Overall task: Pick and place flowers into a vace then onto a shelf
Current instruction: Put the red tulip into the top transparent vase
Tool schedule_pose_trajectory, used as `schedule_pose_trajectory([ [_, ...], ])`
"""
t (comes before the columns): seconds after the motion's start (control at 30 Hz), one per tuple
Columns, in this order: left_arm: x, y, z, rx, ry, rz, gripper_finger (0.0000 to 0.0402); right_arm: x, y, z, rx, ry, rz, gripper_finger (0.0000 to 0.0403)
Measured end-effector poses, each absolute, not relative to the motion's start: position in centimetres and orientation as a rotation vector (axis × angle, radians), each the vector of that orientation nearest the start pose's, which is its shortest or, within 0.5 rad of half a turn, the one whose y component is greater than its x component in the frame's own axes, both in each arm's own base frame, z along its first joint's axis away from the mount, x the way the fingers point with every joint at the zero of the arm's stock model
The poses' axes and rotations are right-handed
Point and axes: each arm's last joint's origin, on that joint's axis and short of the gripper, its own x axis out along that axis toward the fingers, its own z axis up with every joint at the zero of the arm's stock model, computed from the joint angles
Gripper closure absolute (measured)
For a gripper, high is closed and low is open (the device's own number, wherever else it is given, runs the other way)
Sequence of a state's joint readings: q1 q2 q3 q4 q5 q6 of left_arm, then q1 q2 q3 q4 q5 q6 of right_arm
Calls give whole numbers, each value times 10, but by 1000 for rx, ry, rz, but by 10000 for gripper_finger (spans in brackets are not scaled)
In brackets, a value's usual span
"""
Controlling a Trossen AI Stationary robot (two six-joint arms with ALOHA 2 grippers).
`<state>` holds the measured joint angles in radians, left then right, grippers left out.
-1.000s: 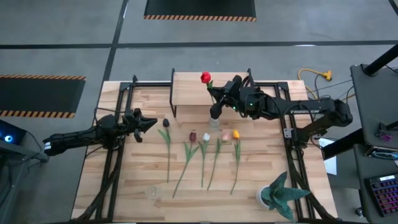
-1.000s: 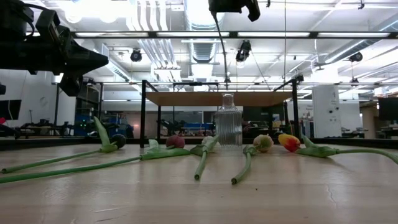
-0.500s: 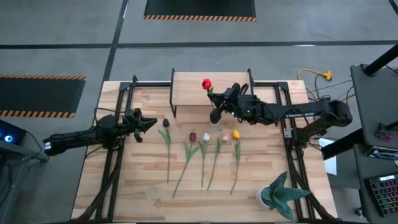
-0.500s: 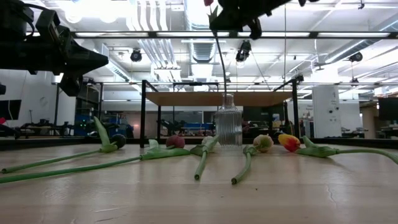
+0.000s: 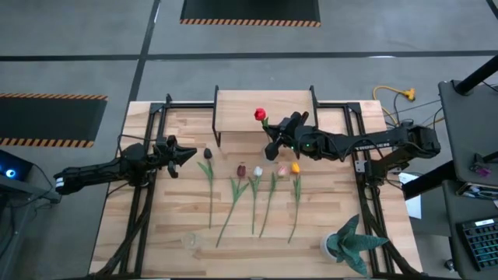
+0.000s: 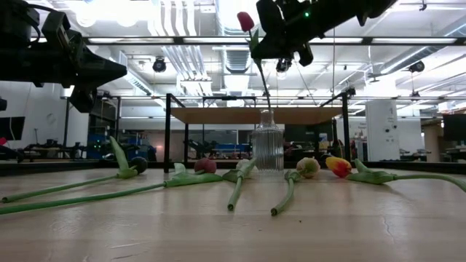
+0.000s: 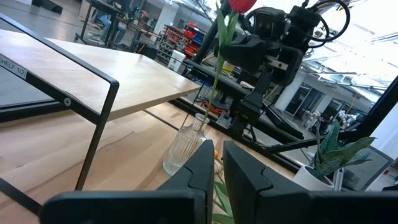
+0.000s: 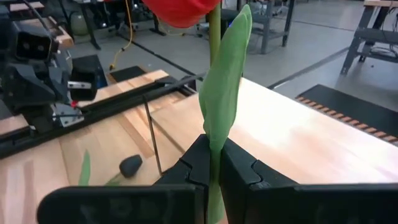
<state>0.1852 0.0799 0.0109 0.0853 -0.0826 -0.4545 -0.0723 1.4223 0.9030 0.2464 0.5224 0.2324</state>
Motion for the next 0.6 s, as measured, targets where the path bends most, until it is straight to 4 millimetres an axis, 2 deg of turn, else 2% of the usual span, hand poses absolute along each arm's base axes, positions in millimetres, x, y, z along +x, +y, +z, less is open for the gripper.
schedule_pose_trajectory([
  [0.37, 100, 21, 169, -451, -76, 259, 385, 306, -37, 254, 258, 215, -639, 390],
  [0.6, 101, 21, 168, -452, -62, 263, 385, 306, -37, 254, 260, 215, -639, 383],
])
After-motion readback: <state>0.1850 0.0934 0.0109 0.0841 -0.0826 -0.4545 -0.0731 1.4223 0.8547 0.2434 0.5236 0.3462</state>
